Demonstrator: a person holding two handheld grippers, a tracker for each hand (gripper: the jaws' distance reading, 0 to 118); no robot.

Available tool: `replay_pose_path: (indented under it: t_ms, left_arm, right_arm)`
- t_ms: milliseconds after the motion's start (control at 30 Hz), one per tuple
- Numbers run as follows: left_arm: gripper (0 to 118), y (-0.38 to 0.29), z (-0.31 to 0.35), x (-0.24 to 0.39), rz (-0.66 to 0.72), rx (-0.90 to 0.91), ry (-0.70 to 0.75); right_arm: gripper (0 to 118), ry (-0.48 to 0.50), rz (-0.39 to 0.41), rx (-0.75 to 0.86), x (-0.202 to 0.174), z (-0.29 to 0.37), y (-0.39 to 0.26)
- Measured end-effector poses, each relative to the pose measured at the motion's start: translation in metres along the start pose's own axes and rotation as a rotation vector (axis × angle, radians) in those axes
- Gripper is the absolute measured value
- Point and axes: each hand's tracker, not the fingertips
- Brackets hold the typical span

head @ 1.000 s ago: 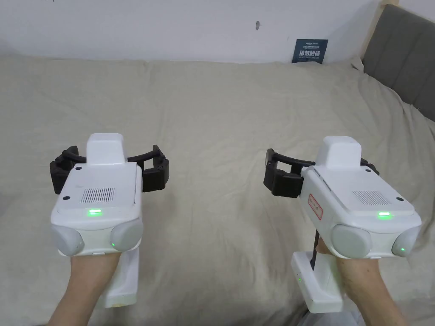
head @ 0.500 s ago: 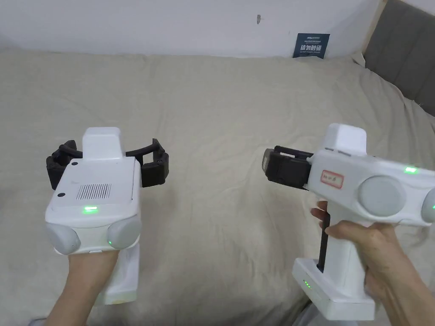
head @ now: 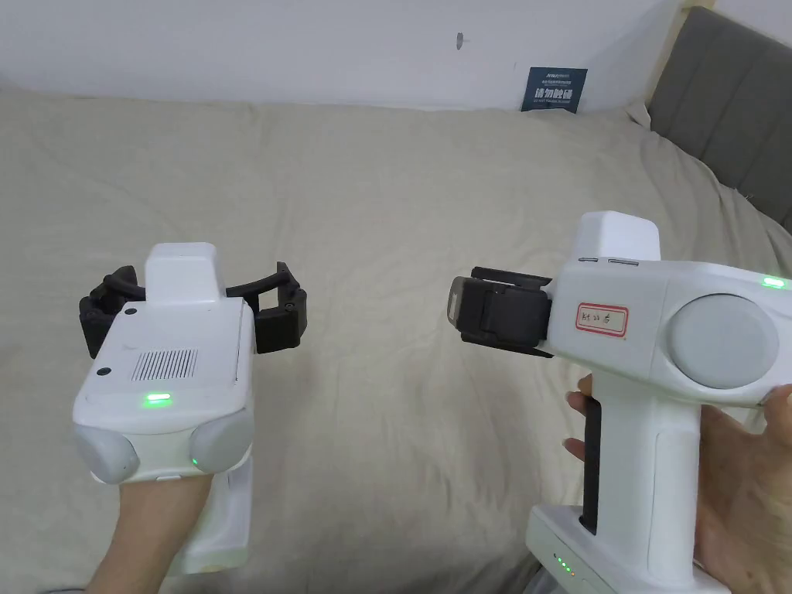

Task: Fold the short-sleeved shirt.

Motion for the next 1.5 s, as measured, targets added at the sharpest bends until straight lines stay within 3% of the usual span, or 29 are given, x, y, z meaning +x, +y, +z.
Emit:
replay_pose_path:
  t_ms: [200, 567, 733, 867, 1000, 1233, 1500]
  left_arm:
    - [118, -0.001, 0.001, 0.0, -0.004, -0.004, 0.001]
    - [118, -0.005, -0.003, -0.001, -0.004, -0.017, 0.003]
    - [118, -0.009, -0.006, -0.002, 0.003, -0.033, 0.004]
    - [118, -0.013, -0.011, -0.003, 0.0, -0.045, 0.006]
    - [118, -0.017, -0.021, -0.003, 0.0, -0.06, 0.005]
    - [118, -0.031, -0.051, -0.001, 0.001, -0.136, 0.013]
    - [118, -0.057, -0.126, 0.004, -0.005, -0.315, 0.022]
  right_arm:
    - [118, -0.058, -0.005, -0.02, 0.002, -0.005, -0.001]
    - [118, -0.072, -0.038, -0.021, 0.006, -0.008, -0.003]
    - [118, -0.044, -0.009, -0.008, 0.012, -0.019, -0.015]
    - [118, -0.074, 0.1, 0.122, 0.016, -0.035, -0.029]
    - [118, -0.179, 0.159, 0.152, 0.021, -0.062, -0.038]
    - [118, -0.193, 0.16, 0.15, 0.036, -0.119, -0.044]
    - [118, -0.234, 0.136, 0.021, 0.051, -0.206, -0.039]
